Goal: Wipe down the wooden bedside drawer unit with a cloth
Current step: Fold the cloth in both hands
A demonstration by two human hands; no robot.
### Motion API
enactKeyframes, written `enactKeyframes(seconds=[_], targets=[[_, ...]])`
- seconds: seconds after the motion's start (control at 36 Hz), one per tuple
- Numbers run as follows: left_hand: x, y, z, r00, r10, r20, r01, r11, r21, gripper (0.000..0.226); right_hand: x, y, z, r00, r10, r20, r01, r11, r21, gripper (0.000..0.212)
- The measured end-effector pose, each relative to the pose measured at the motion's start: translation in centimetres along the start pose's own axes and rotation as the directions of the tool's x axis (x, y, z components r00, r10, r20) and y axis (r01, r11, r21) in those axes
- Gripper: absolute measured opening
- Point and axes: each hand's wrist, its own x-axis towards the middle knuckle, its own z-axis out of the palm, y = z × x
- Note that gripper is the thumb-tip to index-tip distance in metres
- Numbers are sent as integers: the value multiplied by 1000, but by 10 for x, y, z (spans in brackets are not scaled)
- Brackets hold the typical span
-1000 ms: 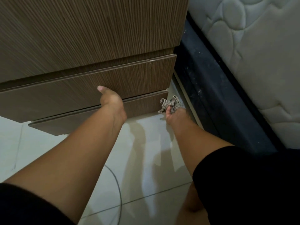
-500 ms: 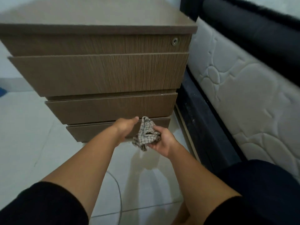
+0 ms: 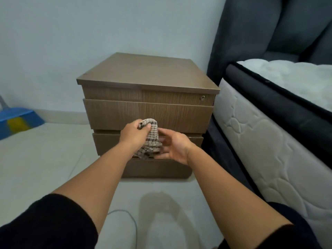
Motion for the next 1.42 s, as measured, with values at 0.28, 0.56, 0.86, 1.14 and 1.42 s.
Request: enactKeyframes(seconds=[0.28, 0.56, 0.86, 1.14, 1.42], targets=[[8, 42, -69, 950, 173, 259, -178, 984, -3, 32, -9, -54, 14, 951, -307, 41, 294, 852, -433, 79], [28, 65, -136, 968, 188, 167, -191, 982, -2, 27, -10, -116, 51, 918, -193, 346, 320, 876, -361, 38], [73, 88, -210, 981, 182, -74, -178, 983, 54, 81, 36, -184, 98, 974, -163, 160, 210, 911, -355, 18], [129, 111, -210, 829, 499, -252, -407, 848, 340, 19, 90, -238, 131, 881, -420, -219, 351, 889, -294, 9], [192, 51, -177, 869, 403, -287, -283, 881, 378, 26, 144, -198, 89, 658, -750, -60, 214, 264, -941, 16]])
